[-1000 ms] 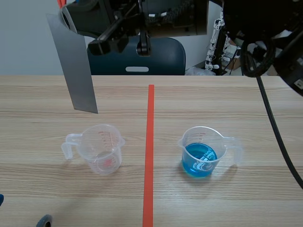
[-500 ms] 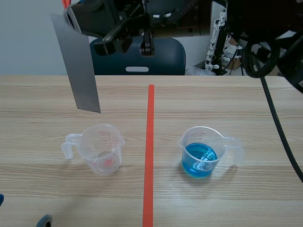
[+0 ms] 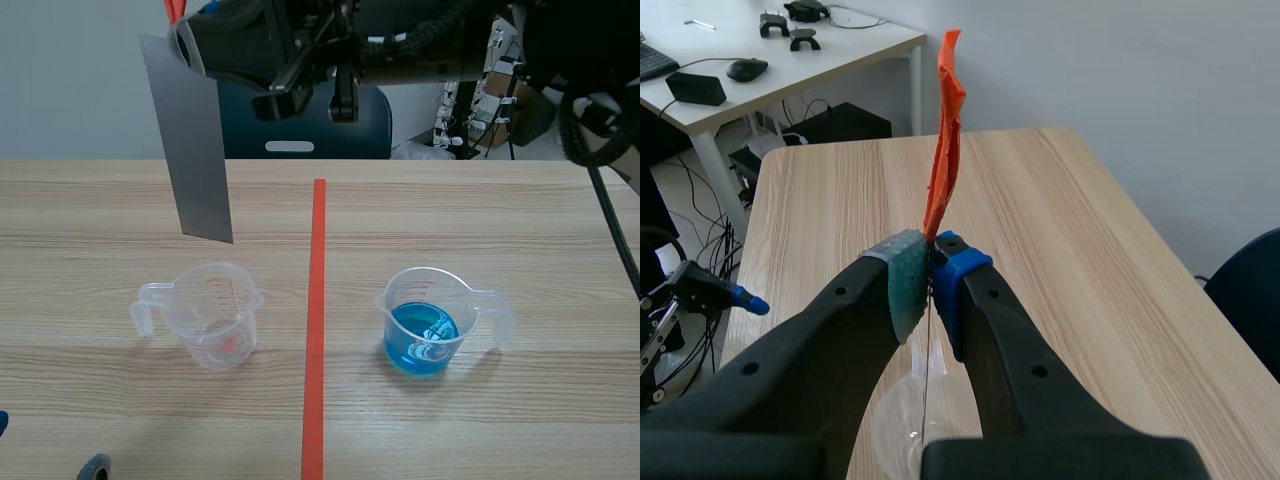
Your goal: Do the redox reaction experiment. move the plate over the blue solution
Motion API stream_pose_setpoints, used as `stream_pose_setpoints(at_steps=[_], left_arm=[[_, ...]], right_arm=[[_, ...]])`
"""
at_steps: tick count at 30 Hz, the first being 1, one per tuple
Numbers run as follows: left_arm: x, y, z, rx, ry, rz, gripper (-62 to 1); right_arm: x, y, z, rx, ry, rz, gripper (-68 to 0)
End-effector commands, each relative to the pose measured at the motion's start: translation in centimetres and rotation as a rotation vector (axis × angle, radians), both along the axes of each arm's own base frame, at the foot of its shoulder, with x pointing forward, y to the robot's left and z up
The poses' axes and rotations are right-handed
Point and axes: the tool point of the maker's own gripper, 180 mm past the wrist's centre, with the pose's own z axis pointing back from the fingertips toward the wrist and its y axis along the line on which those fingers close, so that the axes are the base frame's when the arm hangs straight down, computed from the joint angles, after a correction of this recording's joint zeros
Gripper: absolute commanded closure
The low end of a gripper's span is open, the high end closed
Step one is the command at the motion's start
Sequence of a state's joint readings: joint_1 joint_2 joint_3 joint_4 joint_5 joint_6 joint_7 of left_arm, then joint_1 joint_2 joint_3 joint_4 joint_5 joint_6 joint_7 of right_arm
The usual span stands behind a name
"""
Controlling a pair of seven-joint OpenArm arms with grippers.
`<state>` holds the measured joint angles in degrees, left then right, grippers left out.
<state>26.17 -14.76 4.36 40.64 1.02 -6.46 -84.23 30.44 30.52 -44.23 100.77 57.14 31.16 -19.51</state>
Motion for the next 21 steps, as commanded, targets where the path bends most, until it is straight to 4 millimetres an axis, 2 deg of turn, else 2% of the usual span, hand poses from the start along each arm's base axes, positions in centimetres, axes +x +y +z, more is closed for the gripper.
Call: stream_pose_setpoints(at_steps=[1, 7, 14, 21], left_arm=[[0.0, 0.1, 0.6, -0.003, -0.022, -0.008, -56.8], [0.2, 0.1, -0.2, 0.011, 0.021, -0.006, -56.8], [-0.8, 0.7, -0.4, 0.033, 0.048, -0.019, -56.8], [-2.0, 1.7, 0.8, 0.085, 0.053, -0.088, -56.6]], right_arm=[[0.0, -0.6, 0.8, 0.024, -0.004, 0.009, -0.6], [0.3, -2.5, 0.4, 0.010, 0.005, -0.005, -0.6], [0.5, -5.5, 0.5, 0.007, 0.005, -0.023, -0.6], [0.5, -8.6, -0.3, -0.073, -0.007, -0.038, -0.6]])
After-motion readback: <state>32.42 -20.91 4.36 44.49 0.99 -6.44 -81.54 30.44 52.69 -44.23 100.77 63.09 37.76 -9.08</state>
